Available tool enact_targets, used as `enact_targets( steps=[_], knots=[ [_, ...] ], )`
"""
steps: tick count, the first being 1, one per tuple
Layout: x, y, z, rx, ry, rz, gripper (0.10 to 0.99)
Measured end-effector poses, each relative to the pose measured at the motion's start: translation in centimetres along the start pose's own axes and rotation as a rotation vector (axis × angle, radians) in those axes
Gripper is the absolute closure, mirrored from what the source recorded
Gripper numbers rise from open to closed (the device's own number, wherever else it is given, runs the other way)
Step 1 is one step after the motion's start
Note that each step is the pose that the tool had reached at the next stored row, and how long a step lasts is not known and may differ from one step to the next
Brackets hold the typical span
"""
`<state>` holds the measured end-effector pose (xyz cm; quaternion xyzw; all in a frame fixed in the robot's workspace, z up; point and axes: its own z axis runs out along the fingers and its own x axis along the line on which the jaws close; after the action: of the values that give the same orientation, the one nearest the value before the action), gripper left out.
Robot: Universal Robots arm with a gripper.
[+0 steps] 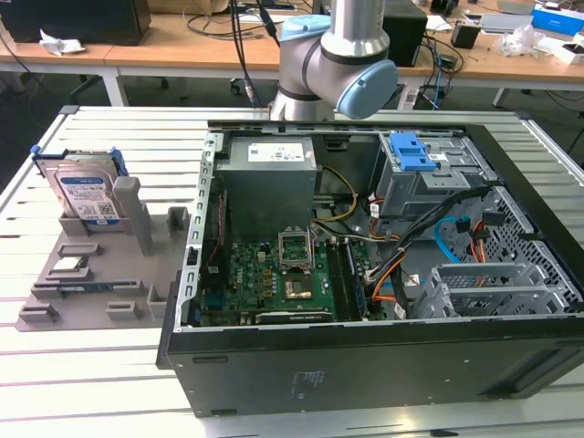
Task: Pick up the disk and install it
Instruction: 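Pick up the disk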
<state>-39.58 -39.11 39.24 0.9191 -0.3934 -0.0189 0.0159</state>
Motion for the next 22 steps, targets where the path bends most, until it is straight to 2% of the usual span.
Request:
enact_targets(
  steps=[22],
  knots=[
    [0.00, 0.00, 0.08, 0.006, -0.0152, 0.402, 0.980]
  ],
)
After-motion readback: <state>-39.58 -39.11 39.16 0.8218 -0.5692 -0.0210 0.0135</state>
